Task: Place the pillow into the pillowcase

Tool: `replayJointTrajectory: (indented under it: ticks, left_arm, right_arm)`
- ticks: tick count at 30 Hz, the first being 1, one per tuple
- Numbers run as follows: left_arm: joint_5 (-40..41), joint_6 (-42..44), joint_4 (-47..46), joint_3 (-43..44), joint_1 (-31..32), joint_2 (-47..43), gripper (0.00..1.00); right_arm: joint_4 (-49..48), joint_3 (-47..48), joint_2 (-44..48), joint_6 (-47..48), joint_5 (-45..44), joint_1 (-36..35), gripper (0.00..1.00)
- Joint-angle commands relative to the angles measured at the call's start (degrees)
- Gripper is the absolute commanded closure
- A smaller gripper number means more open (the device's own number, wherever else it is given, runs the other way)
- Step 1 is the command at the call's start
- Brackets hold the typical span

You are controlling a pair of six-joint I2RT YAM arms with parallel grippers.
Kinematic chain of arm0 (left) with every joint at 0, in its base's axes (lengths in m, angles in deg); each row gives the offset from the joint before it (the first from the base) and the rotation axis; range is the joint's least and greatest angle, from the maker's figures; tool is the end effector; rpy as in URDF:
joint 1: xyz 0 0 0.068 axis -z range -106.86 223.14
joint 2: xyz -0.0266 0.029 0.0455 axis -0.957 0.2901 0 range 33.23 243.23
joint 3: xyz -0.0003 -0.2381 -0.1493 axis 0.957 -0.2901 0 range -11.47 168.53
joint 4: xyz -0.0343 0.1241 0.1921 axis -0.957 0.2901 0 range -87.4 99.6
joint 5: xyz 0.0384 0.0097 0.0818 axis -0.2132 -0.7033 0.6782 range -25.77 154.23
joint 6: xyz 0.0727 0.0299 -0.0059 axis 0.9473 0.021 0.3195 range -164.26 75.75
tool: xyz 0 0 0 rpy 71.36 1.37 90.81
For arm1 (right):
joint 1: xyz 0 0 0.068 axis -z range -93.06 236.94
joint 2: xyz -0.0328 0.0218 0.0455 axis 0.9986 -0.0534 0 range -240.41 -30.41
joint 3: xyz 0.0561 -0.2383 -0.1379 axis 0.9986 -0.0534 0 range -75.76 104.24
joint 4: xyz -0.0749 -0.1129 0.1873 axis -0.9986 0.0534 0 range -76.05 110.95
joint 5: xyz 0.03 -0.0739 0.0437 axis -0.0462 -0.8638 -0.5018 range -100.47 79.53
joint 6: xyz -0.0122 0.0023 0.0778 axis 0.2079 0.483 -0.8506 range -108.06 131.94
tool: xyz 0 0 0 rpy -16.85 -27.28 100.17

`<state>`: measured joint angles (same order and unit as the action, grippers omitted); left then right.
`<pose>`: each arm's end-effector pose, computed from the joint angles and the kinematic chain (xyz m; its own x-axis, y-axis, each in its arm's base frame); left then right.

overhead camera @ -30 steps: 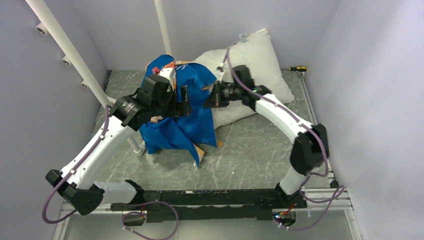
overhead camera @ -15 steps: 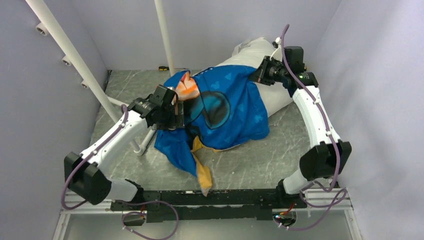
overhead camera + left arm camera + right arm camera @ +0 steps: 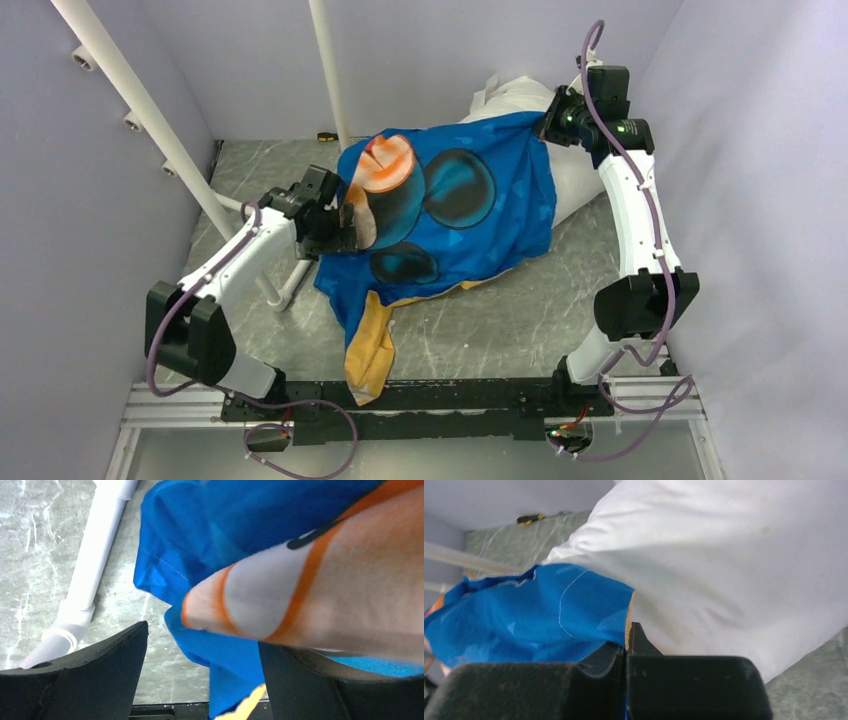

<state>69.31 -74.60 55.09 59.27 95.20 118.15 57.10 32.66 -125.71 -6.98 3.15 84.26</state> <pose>0.2548 -0.0969 0.2613 -0.9071 -0.1753 -0.3828 -0.1351 0.9823 -0.1298 0.3583 0.0328 0.4215 -0.5538 0.2895 -0.7807 -0.0735 0.9169 0.3922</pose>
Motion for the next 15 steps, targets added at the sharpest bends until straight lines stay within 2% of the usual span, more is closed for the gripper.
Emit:
replayJointTrajectory:
  ticks: [1,6,8,9,10,11,13,15]
  left_arm:
    - [-5.0,4.1,-4.9,1.4,0.3,-8.6,0.14]
    - [-19.1,6.4,-11.7,-0.7,0.6,-15.3,0.12]
    - [-24.0,6.1,-14.6,-1.7,0.9,-16.8,0.11]
    - [-25.4,5.8,-15.4,-2.0,1.2,-17.2,0.1]
    - [-26.7,5.6,-15.9,-2.0,1.5,-17.3,0.1]
    - [-26.9,5.2,-16.3,-1.8,1.7,-17.3,0.09]
    - [-27.0,4.5,-17.2,-1.9,2.2,-17.2,0.07]
    - [-26.7,3.9,-18.1,-1.9,2.3,-16.6,0.07]
  right_arm:
    - [-12.7,7.0,-3.9,0.6,-14.3,5.1,1.0]
    - [-4.2,13.5,-14.9,1.6,-15.2,5.4,1.0]
    - [0.3,15.8,-18.2,2.3,-14.0,5.4,0.92]
    - [2.1,16.1,-18.7,2.6,-12.7,5.4,0.73]
    - [2.6,15.6,-18.0,2.7,-12.1,5.3,0.5]
    - [2.2,14.1,-16.3,2.7,-12.1,5.3,0.35]
    - [1.9,11.8,-12.2,2.8,-12.1,5.3,0.17]
    - [3.8,11.4,-8.4,2.8,-12.5,5.3,0.09]
